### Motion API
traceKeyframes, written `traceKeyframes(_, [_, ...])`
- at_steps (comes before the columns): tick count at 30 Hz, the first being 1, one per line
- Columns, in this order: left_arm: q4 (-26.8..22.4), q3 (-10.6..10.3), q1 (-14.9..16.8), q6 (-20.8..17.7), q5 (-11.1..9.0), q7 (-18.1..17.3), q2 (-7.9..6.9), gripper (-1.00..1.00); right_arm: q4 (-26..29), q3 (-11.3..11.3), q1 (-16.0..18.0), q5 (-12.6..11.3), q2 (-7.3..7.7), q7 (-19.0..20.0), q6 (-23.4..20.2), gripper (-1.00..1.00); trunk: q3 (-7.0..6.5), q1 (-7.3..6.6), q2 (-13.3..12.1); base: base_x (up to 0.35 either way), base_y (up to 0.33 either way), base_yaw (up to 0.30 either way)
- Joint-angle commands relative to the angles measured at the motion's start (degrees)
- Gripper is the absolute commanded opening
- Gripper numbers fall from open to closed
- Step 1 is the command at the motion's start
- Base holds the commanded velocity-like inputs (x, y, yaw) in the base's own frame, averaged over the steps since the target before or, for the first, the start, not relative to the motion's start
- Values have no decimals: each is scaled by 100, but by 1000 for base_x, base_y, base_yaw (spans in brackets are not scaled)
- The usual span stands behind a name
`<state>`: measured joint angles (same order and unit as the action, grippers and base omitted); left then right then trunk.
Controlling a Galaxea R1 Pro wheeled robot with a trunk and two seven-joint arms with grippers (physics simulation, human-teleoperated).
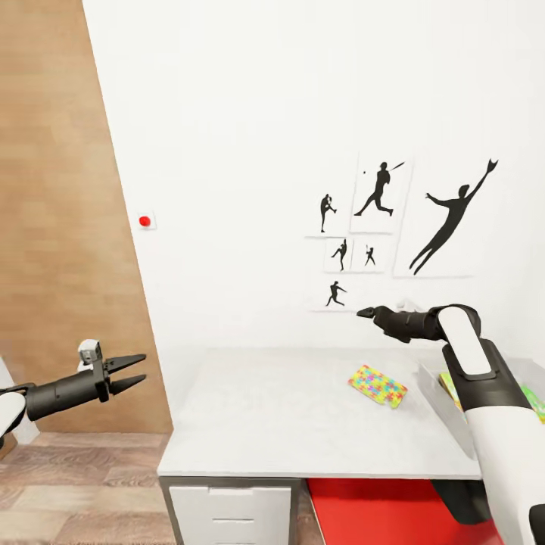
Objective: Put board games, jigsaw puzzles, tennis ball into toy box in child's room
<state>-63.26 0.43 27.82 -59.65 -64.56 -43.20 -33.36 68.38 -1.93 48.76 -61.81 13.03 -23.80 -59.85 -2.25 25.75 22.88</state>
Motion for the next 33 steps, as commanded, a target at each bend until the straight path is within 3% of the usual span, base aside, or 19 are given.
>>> traceKeyframes(1, [7, 2, 5, -20, 19, -30, -14, 100, 4, -3, 0, -57, 2, -60, -15, 100, 6, 3, 4, 112, 215, 277])
traceKeyframes(20, [7, 1, 5, -14, 22, -30, -74, 100, -26, 45, -7, -34, -20, -86, -15, 100, 77, 3, 4, 161, 22, 260])
traceKeyframes(27, [7, 1, 5, -17, 22, -30, -89, 100, -63, 43, -7, -2, -9, -98, -15, 100, 80, 3, 4, 42, -60, 19])
traceKeyframes(33, [7, 1, 5, -16, 22, -30, -131, 100, -64, 43, -7, 1, -1, -104, -15, 100, 80, 3, 4, -70, 13, -186])
